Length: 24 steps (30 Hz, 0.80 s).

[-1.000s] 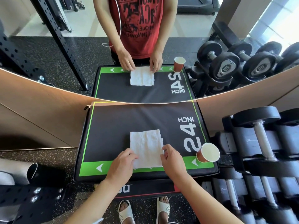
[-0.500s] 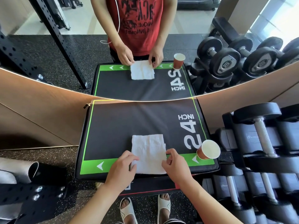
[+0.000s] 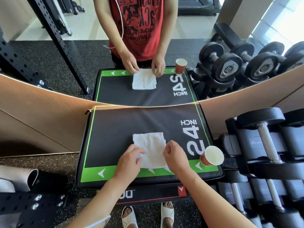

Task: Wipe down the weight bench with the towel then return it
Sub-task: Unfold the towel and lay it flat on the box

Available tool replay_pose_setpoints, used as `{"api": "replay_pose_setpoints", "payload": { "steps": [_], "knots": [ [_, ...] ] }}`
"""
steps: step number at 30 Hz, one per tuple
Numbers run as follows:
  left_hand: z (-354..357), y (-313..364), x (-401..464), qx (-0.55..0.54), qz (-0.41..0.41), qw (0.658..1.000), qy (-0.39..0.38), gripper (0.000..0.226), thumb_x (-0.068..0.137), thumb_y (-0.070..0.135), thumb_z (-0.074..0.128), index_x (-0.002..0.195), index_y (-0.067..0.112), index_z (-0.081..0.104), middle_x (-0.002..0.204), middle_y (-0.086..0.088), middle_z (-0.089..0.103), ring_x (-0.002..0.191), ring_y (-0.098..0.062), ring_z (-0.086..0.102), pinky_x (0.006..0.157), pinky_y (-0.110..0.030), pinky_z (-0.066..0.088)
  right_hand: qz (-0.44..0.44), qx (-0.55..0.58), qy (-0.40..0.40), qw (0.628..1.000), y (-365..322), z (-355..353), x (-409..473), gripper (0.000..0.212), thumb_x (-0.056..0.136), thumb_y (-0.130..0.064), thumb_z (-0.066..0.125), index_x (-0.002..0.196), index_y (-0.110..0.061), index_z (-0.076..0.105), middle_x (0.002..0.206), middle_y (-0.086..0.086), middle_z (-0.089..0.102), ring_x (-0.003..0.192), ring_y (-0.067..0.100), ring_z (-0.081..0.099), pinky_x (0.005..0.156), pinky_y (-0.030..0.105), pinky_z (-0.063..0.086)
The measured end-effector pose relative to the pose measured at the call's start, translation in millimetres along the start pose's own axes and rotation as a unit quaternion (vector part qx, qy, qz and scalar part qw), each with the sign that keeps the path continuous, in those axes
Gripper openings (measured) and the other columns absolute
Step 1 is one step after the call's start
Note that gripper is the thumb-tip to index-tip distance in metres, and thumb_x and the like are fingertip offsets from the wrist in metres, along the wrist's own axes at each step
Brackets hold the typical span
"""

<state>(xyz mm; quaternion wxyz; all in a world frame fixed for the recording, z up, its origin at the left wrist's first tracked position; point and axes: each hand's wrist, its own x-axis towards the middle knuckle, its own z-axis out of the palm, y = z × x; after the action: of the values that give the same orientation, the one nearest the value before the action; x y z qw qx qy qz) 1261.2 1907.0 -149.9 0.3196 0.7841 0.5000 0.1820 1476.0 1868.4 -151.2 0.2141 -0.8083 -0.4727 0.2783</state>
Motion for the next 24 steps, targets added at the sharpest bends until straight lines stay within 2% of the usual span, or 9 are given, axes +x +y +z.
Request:
{"api": "replay_pose_setpoints", "payload": {
  "steps": [4,6,10,13,16,20,24],
  "knots": [
    [2,-4,-11,-0.008,0.005,1.0,-0.025,0.027,0.092,0.0,0.065,0.106,0.022,0.072,0.1,0.019,0.052,0.073,-0.011,0.055,0.072,-0.012,0.041,0.032,0.041,-0.032,0.998,12,3,-13,0.008,0.087,-0.018,0.056,0.083,-0.023,0.051,0.074,-0.004,0.063,0.064,0.018,0.056,0.061,0.038,0.049],
    [5,-7,-18,-0.015,-0.007,0.999,-0.043,0.024,0.093,0.003,0.066,0.105,0.022,0.073,0.1,0.018,0.053,0.076,-0.008,0.055,0.071,-0.015,0.042,0.042,0.046,-0.041,0.997,19,4,-19,0.007,0.085,-0.016,0.056,0.087,-0.022,0.053,0.072,-0.004,0.063,0.06,0.014,0.053,0.058,0.035,0.048],
    [9,-11,-27,-0.012,-0.032,0.996,-0.079,0.021,0.095,0.011,0.068,0.11,0.025,0.072,0.107,0.019,0.052,0.073,0.002,0.055,0.072,-0.022,0.048,0.044,0.047,-0.043,0.997,23,3,-24,0.011,0.085,-0.014,0.059,0.095,-0.02,0.059,0.069,-0.008,0.06,0.059,0.007,0.051,0.056,0.021,0.041],
    [9,-15,-28,0.0,-0.051,0.993,-0.105,0.025,0.095,0.012,0.068,0.115,0.027,0.07,0.108,0.022,0.048,0.074,0.003,0.055,0.07,-0.014,0.041,0.041,0.031,-0.058,0.997,23,0,-22,0.011,0.083,-0.016,0.061,0.093,-0.021,0.062,0.071,-0.005,0.063,0.06,0.008,0.053,0.053,0.017,0.039],
    [9,-15,-27,-0.001,-0.057,0.99,-0.131,0.032,0.094,0.013,0.07,0.122,0.029,0.069,0.11,0.025,0.046,0.08,0.0,0.056,0.073,-0.009,0.04,0.041,0.01,-0.066,0.997,23,-3,-19,0.012,0.082,-0.017,0.062,0.093,-0.021,0.064,0.074,-0.005,0.067,0.066,0.01,0.059,0.055,0.019,0.042],
    [5,-19,-26,-0.019,-0.067,0.983,-0.168,0.045,0.091,0.009,0.075,0.131,0.028,0.067,0.114,0.028,0.046,0.089,0.007,0.055,0.08,-0.008,0.041,0.029,-0.003,-0.071,0.997,24,-5,-19,0.015,0.08,-0.017,0.063,0.094,-0.022,0.066,0.071,-0.007,0.066,0.064,0.007,0.058,0.055,0.018,0.042],
    [2,-20,-23,0.002,-0.057,0.984,-0.171,0.035,0.092,0.021,0.073,0.127,0.03,0.07,0.109,0.026,0.048,0.086,0.005,0.054,0.08,-0.015,0.04,0.014,-0.025,-0.081,0.996,25,-6,-22,0.021,0.079,-0.017,0.062,0.099,-0.022,0.063,0.073,-0.004,0.065,0.066,0.013,0.061,0.062,0.033,0.053]
  ]
}}
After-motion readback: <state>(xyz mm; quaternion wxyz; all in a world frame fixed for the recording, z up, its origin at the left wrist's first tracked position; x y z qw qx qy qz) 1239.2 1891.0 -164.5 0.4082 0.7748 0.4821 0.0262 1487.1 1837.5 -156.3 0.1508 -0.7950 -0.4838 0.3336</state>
